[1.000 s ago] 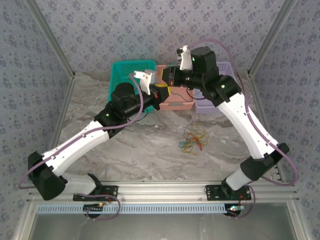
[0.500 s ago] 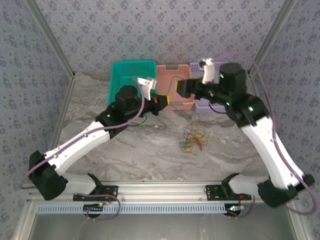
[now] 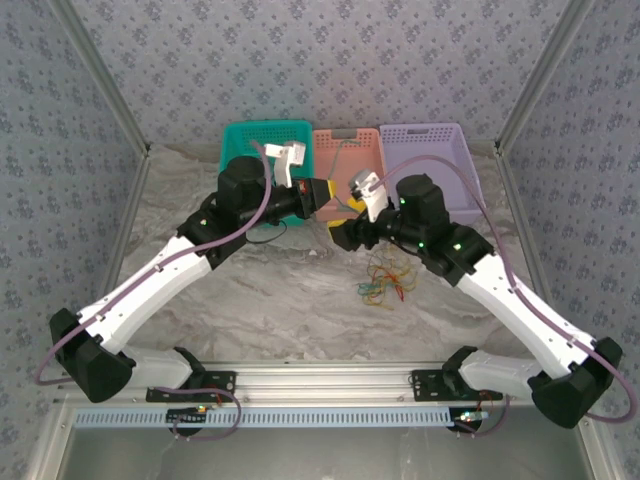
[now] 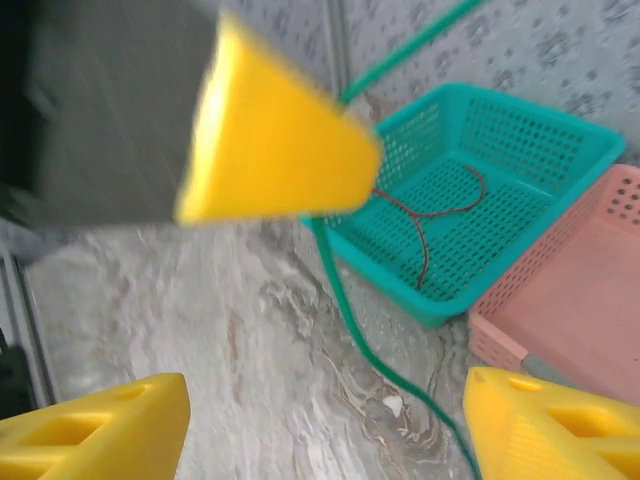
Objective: Untangle the cables
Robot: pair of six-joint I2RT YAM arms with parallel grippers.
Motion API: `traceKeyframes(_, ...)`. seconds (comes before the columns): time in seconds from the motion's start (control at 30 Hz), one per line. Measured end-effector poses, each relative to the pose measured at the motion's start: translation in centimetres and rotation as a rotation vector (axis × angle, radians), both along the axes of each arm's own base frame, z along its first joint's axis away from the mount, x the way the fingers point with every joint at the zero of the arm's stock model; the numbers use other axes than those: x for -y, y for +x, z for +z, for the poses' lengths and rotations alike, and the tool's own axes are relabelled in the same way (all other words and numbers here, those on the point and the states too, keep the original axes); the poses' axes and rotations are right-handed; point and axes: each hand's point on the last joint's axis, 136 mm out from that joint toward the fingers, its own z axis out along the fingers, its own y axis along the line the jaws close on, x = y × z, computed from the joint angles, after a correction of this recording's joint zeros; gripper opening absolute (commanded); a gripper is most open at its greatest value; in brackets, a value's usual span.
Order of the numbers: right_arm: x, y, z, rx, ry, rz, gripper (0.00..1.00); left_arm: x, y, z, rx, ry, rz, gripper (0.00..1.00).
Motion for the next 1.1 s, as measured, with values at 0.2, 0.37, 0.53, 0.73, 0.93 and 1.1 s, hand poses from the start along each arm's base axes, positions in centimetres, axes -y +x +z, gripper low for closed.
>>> traceKeyframes(0.2,-1.1,1.0,0.8,0.077,-0.03,0.018,0.39,0.0,-0.2,-0.8,-0.035,0.018,-0.005,0.0)
traceKeyframes(0.37,-1.2,1.1,1.1,0.1,-0.034,0.018,0.22,-0.1,-0.2,-1.0,-0.043,0.022,-0.004,0.0)
traceKeyframes(0.53,-1.2,1.1,1.0,0.11,-0.043,0.018,0.0,0.0,-0.3,-1.0,-0.046,0.021,-0.008,0.0)
traceKeyframes(0.73,-1.3,0.9,0.9,0.118,-0.055,0.036,0.0,-0.2,-0.3,-1.1,-0.076,0.023,-0.023,0.1)
traceKeyframes(0.93,-1.4,0.2,0.3,0.108,-0.079,0.08,0.0,-0.3,0.8,-0.7,-0.088,0.023,-0.023,0.33)
traceKeyframes(1.1,-1.4,-0.3,-0.3,0.093,-0.096,0.106,0.0,-0.6,1.4,-0.6,-0.1,0.036,-0.015,0.43)
